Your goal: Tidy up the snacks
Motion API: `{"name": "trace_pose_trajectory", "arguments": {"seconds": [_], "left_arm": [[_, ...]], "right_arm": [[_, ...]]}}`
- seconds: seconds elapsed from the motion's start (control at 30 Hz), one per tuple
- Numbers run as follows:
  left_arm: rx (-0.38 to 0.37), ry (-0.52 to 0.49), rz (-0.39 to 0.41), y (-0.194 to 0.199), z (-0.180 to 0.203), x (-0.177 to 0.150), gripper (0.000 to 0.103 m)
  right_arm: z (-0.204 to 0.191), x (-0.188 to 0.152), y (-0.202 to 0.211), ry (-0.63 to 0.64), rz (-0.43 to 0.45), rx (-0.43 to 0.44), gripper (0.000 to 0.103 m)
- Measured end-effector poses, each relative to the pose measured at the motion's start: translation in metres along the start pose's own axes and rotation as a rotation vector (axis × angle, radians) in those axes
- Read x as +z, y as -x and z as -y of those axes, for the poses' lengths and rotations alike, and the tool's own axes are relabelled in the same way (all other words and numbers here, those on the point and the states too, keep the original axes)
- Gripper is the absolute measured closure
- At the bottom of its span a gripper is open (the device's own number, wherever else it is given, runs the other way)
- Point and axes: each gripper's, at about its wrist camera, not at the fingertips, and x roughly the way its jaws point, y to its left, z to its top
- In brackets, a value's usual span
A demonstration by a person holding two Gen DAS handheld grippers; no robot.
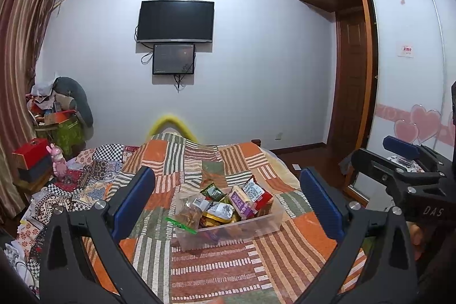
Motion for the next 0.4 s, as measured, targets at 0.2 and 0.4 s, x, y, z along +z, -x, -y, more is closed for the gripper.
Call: {"name": "trace_pose_trajectory", "arguments": {"seconds": [0.2,0.4], "left_arm": [[-0.003,0.011,-0.005,-0.0015,-0.0007,-0.0009,0.000],[-0.017,0.012,-0.020,-0.0045,-0.0016,-0.0030,0.000]], "right_arm": [[-0.0006,-0.0004,0.0004,0.004,0.001,-0.002,0.000],[-0.0007,-0.0019,0.0001,-0.003,-0.006,-0.001,0.000]]}}
